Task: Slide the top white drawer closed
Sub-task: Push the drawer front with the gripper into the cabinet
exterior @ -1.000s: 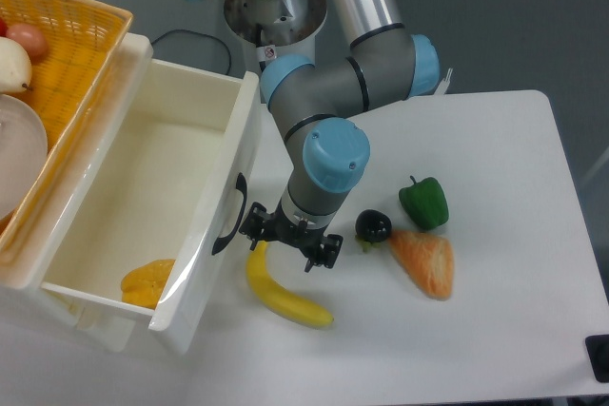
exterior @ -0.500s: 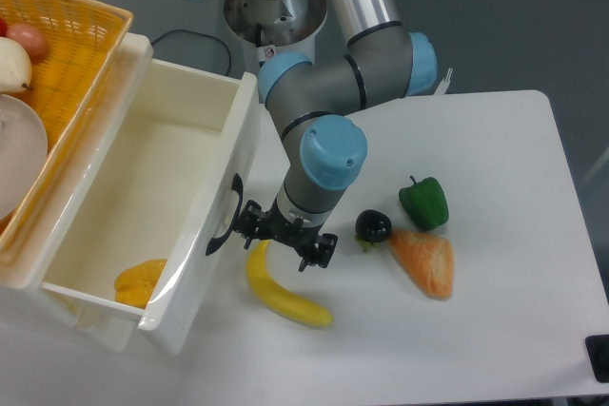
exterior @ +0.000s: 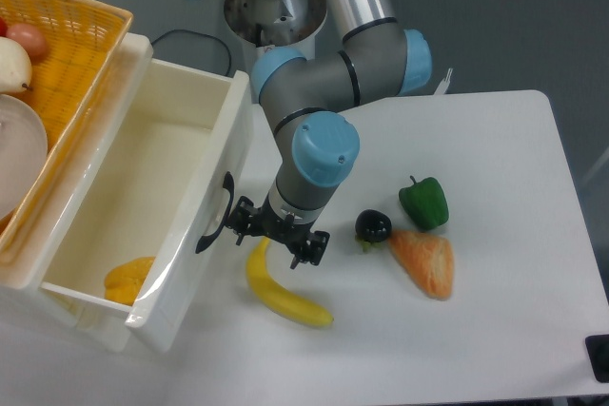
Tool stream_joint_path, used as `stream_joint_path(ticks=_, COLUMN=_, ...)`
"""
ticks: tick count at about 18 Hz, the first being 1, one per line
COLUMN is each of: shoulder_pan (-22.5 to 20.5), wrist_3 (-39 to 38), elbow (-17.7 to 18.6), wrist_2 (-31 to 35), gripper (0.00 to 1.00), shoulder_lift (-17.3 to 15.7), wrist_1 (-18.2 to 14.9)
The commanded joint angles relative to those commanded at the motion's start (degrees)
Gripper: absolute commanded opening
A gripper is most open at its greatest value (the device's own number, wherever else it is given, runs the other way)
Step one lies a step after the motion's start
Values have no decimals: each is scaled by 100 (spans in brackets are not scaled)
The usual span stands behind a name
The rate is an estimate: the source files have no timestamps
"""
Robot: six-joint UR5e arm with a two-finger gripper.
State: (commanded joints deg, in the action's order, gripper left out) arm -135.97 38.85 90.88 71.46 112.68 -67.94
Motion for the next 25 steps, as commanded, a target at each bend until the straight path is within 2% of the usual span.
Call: stream_joint_path(ticks=25, shoulder_pan=668, wrist_3=-26, elbow=79, wrist_2=-9, gripper=100, shoulder_lift=-141, wrist_1=9)
